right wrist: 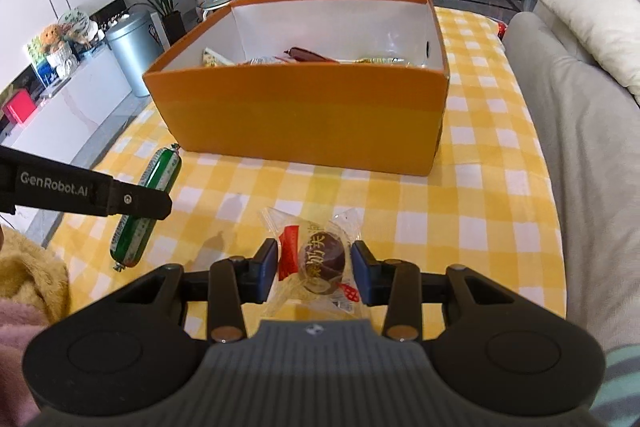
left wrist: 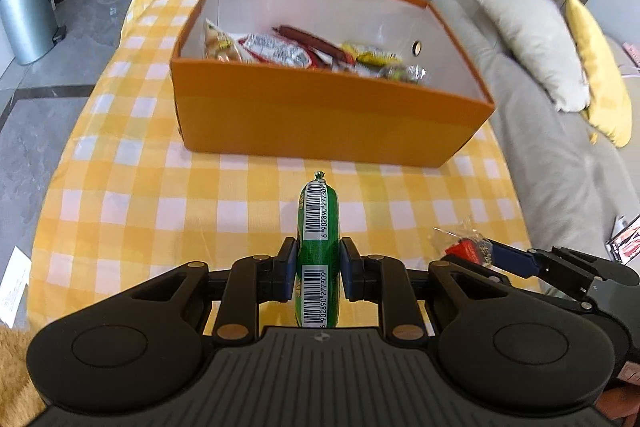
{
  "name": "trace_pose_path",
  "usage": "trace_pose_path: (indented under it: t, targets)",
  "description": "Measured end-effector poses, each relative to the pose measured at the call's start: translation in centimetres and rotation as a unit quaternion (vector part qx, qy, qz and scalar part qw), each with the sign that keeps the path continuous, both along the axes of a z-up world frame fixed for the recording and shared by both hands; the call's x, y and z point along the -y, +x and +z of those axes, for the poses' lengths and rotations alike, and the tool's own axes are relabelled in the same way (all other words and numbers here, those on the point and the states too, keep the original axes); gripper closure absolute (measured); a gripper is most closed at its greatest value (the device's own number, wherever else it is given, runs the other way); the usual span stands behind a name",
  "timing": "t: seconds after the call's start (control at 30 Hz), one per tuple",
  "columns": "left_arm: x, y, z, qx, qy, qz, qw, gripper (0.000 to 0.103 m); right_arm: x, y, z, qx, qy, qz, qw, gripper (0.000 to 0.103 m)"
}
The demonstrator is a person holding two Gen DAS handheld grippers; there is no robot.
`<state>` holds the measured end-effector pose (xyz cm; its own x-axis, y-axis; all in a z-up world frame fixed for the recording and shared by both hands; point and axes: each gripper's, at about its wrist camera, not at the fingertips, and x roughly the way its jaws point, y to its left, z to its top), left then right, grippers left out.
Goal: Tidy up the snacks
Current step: 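Carry both items over the box and open both tools to drop them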
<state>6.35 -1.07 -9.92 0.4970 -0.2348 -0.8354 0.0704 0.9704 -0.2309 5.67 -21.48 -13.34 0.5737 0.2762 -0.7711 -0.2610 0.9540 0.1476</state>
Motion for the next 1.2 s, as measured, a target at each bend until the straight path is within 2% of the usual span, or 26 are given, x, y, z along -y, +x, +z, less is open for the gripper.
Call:
trace_pose_path:
  t: [0.23,0.43,0.77,0.97,1.2]
  targets:
    - [-1.7,0.1,1.9,0.031,0.005,0.001,0.9995,0.079,0.0,-0.7,3.1,0.028,0.000,-0.007,1.000,0.065]
    - [-3.4,1.9,4.0,0.058,0.016,0.004,0.9982,0.079,-0.6,0.2,6.3,0.062,-0.007,0.004,0.998,0.065]
    - [-3.5,7.9,8.3,0.106,0.046,-0.024,0.9931,0.079,-1.2,6.2,10.7,0.110,-0.010,0.027,0.993,0.065]
    - [-1.6,12.7,8.4,0.097,0.071,-0.060,0.9909,0.079,-2.2,12.0,10.5,0.105,-0.021,0.042,0.993,0.065]
    - [0.6,18.8,5.3,0.054,0.154,-0.111,0.9803,0.079,-3.3,18.6,7.5,0.040,-0.003,0.045,0.998,0.065]
